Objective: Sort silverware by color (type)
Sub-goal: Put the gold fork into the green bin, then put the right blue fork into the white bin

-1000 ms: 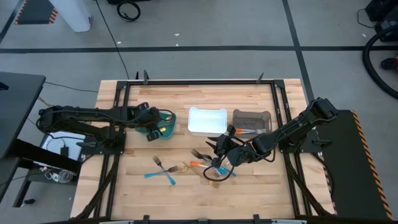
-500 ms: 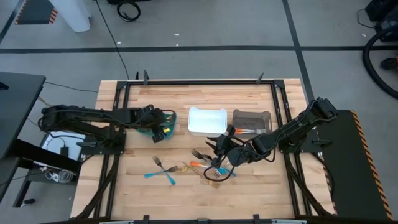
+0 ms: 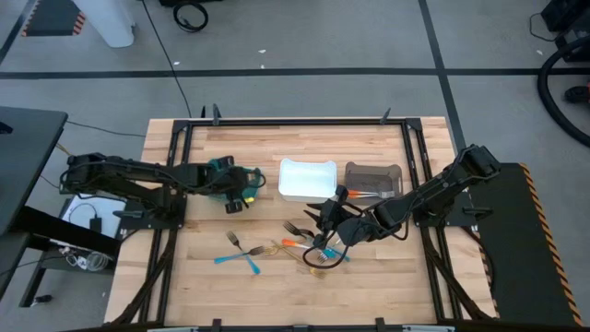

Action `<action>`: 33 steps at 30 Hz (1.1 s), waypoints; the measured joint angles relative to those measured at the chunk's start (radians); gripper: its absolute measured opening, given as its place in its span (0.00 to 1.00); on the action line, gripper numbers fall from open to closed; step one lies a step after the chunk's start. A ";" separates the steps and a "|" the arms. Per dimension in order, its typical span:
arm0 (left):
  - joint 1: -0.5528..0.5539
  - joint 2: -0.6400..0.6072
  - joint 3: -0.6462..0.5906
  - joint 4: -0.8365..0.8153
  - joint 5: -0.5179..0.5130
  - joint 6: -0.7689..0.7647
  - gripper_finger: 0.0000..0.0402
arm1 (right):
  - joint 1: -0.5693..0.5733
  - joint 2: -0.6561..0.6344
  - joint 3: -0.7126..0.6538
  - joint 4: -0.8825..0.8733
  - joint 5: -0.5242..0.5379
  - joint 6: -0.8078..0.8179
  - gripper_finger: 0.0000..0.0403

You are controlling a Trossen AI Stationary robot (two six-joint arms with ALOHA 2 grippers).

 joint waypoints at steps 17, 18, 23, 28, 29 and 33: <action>0.082 0.098 0.048 -0.094 -0.034 -0.083 0.34 | 0.000 0.000 0.000 0.001 -0.001 -0.006 0.22; 0.077 0.097 0.066 -0.101 -0.015 -0.090 0.34 | 0.000 0.000 0.000 0.001 -0.001 -0.006 0.22; 0.063 0.086 0.129 -0.158 0.037 -0.080 0.34 | 0.000 0.000 0.000 0.001 -0.001 -0.009 0.22; 0.073 0.085 0.172 -0.217 0.032 -0.052 0.34 | 0.000 0.000 0.000 0.000 -0.001 -0.005 0.22; 0.072 0.079 0.182 -0.227 0.033 -0.042 0.34 | 0.000 0.000 0.000 0.000 -0.001 -0.005 0.22; 0.042 0.054 0.210 -0.235 0.034 -0.028 0.34 | 0.000 0.000 0.000 -0.001 -0.020 -0.002 0.22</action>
